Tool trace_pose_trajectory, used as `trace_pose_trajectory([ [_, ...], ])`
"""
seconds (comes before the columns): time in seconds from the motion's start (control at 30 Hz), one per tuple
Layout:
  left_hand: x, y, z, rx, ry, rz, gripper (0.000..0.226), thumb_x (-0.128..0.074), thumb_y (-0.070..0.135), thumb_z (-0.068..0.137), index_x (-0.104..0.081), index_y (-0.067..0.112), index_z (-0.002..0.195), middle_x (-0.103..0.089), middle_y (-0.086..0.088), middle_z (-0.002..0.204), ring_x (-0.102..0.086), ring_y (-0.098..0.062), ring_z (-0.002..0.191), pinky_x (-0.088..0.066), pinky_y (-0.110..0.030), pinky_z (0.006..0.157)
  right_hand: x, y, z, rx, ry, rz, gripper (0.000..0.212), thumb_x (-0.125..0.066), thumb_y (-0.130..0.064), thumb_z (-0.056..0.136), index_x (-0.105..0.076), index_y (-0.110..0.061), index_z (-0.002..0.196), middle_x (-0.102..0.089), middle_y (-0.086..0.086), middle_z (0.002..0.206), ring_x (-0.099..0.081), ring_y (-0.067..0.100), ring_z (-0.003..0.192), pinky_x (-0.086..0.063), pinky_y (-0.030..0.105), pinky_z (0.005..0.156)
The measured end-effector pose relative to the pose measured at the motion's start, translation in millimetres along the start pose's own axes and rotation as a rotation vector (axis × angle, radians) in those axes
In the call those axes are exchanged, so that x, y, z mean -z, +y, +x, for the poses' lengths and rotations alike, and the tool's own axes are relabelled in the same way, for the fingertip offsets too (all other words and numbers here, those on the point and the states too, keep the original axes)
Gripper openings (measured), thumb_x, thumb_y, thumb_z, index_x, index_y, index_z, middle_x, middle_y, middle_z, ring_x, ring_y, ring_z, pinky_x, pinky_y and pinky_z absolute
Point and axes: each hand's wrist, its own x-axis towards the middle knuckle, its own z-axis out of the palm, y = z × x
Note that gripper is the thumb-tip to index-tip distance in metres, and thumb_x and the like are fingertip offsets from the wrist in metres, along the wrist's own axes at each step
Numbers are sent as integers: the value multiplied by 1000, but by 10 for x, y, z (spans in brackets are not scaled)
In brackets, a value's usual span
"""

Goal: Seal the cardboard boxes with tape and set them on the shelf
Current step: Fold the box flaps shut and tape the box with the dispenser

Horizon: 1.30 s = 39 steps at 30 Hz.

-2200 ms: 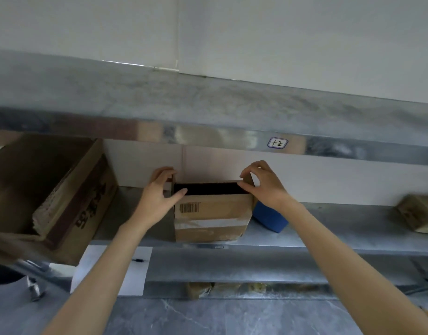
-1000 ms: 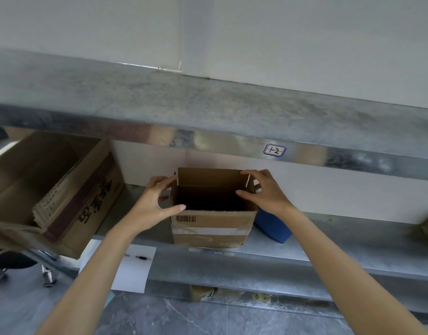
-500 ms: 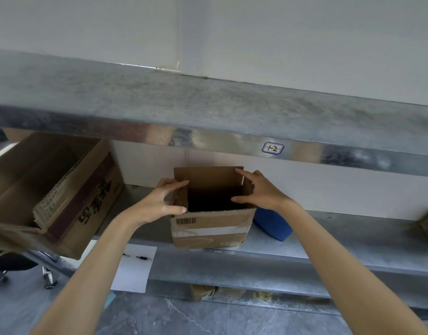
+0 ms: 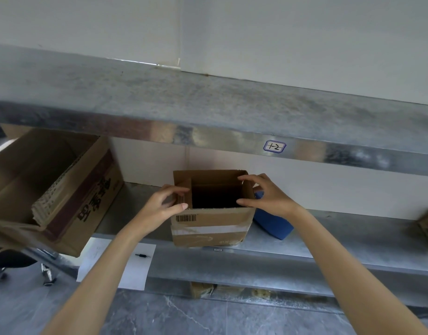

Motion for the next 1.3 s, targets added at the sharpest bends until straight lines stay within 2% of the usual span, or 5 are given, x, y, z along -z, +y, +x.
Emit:
trace_pose_trajectory([
  [0.2,6,-77,13,40,-41,-41,34,-72,24,90,-63,32,122,-58,5,130,-51,-10,130,-37,-13,104,81,-96,38,-51,-154,-103,92,-78,-36,81,-23,-34,155,-34,-2,131,-47,12,115,-38,18,96],
  [0.37,-6,-97,-19,53,-50,-33,80,-78,75,57,-61,36,124,-57,9,135,-50,-8,131,-39,-29,112,52,-76,26,-61,-175,-97,95,-71,-55,75,-22,-36,154,-34,-10,125,-43,7,117,-35,28,110],
  [0.7,-39,-138,-9,-12,-9,139,60,-87,27,74,-59,31,126,-61,13,125,-56,-1,119,-43,-15,100,-228,59,-52,32,-116,-54,87,-35,-93,71,-28,-52,147,-46,-21,123,-41,9,123,-34,32,108],
  [1.13,-116,-221,-2,-104,265,176,66,-84,11,76,-46,27,128,-67,13,104,-62,2,107,-47,-20,102,-283,243,-26,70,98,-23,73,-81,-29,79,-39,-42,137,-67,-12,105,-59,8,106,-47,37,101],
  [1.3,-102,-282,-19,-81,340,110,90,-88,15,71,-34,29,142,-48,13,135,-49,-2,125,-44,-34,109,-365,344,-26,92,290,14,81,-89,-31,68,-38,-39,131,-50,-4,111,-55,15,101,-52,35,92],
])
